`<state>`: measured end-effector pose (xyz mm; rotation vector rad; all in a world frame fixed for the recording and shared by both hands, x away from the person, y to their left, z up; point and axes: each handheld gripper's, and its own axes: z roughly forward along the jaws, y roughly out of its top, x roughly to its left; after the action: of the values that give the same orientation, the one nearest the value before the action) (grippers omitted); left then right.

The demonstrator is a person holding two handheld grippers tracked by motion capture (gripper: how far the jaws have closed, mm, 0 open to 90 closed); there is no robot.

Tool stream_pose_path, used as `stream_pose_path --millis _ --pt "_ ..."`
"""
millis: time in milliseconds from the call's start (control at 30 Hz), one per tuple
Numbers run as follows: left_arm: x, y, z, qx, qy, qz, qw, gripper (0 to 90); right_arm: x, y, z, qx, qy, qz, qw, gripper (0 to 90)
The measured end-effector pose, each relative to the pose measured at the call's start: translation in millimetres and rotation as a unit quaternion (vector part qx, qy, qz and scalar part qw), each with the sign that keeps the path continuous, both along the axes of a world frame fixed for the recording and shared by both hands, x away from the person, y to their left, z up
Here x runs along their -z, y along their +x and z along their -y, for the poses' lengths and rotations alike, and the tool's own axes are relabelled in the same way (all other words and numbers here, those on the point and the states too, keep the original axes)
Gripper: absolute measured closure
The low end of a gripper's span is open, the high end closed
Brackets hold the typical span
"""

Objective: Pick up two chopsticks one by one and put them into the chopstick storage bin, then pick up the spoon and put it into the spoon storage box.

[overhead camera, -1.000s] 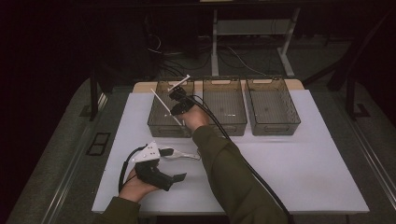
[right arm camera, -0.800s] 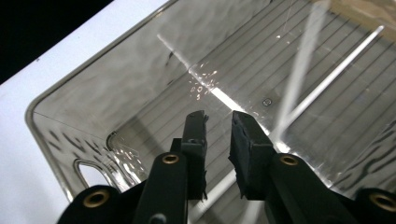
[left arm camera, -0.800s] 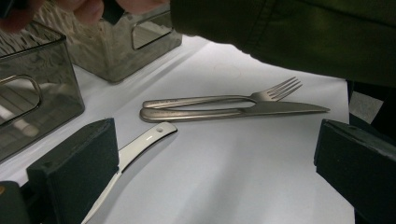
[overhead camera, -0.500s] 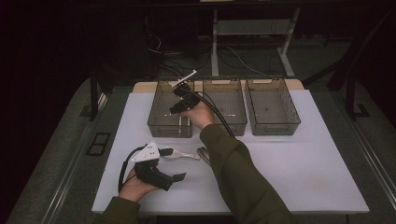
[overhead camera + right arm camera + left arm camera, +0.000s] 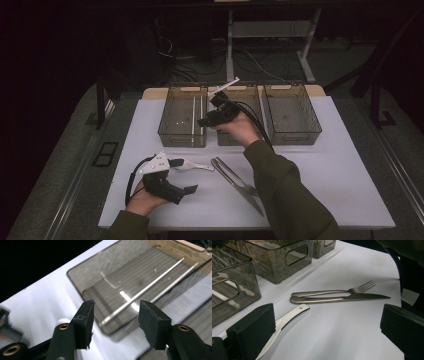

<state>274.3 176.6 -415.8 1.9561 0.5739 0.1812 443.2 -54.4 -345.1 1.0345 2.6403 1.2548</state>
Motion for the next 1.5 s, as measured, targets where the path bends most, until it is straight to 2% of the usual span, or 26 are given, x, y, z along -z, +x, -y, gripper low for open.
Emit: stream_pose_path --millis 133,267,433,633,833,967,1167,1233,1500 --pt "0.9 1.8 -1.1 -0.003 0.003 -0.002 1.0000 0.0 0.5 -12.3 18.2 -0.011 -0.001 0.013 0.9999 43.1" --pt "1.4 1.9 -0.3 -0.006 0.005 -0.004 1.0000 0.0 2.6 -26.1 38.6 -0.010 0.015 0.022 0.9996 41.7" --pt "1.4 1.7 0.2 -0.008 0.007 -0.004 0.9999 0.0 4.7 -42.6 63.4 -0.007 0.022 0.037 0.9991 40.3" --pt "1.9 1.7 1.0 -0.009 0.010 -0.005 0.9999 0.0 6.4 -64.9 95.1 -0.008 0.043 0.039 0.9983 37.9" --pt "2.0 2.6 1.2 -0.010 0.015 -0.004 0.9998 0.0 15.5 -87.1 125.9 -0.006 0.054 0.047 0.9974 35.6" --pt "2.9 4.2 1.3 -0.010 0.016 -0.007 0.9998 0.0 25.8 -101.4 145.3 -0.006 0.059 0.054 0.9968 29.1" --pt "3.2 4.6 1.0 -0.010 0.020 -0.007 0.9997 0.0 37.8 -121.1 169.2 0.023 0.051 0.070 0.9960 23.2" --pt "2.4 4.4 1.1 -0.012 0.018 -0.006 0.9997 0.0 42.1 -128.9 178.3 0.028 0.057 0.076 0.9951 20.1" --pt "3.1 6.9 1.7 -0.016 0.021 -0.009 0.9996 0.0 63.6 -152.7 212.5 0.057 0.049 0.083 0.9937 19.3"
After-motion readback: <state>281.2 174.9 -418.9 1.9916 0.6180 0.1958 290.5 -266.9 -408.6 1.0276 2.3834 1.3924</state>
